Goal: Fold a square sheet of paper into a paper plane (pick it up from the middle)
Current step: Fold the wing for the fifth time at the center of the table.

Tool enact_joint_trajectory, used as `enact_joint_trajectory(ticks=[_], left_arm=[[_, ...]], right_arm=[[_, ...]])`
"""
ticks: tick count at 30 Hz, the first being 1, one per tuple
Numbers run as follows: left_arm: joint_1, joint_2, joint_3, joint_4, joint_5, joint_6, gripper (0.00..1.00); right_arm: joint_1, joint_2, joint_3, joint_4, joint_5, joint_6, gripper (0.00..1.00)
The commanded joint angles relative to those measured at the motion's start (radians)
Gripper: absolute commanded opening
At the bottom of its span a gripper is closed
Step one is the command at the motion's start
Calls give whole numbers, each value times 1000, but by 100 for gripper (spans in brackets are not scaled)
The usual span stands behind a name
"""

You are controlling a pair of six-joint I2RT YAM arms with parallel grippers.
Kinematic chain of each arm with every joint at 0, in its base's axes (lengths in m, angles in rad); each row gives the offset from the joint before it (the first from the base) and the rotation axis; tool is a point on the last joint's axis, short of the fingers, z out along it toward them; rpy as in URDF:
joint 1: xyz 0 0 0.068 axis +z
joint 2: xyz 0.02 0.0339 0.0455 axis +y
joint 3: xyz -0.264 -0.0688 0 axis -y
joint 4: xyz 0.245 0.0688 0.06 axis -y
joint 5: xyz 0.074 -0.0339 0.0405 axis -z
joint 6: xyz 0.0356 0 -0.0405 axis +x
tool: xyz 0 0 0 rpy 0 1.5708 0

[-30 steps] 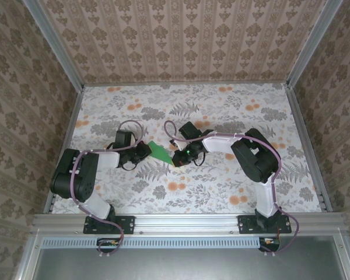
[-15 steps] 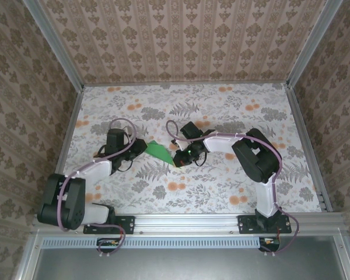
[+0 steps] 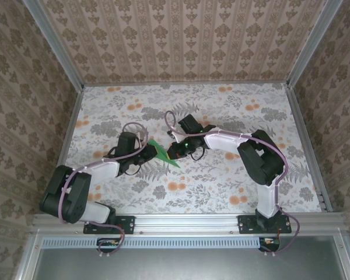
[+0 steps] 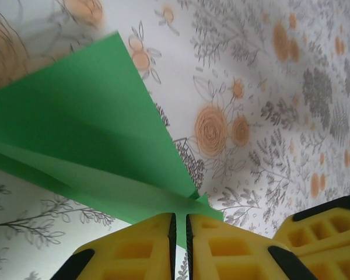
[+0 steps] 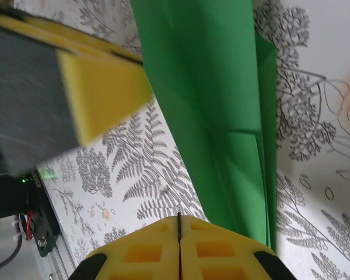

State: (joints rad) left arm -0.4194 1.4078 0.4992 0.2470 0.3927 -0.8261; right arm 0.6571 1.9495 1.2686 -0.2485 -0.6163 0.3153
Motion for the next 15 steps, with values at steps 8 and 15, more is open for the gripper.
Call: enact_joint_trajectory(ticks=[8, 15], left_arm=[[-30, 107, 64, 74, -4, -34, 15], [-59, 128, 62, 79, -23, -53, 15]], right_arm=[[20, 8, 19, -16, -9, -30, 10], [23, 95, 75, -58, 9, -66, 8]])
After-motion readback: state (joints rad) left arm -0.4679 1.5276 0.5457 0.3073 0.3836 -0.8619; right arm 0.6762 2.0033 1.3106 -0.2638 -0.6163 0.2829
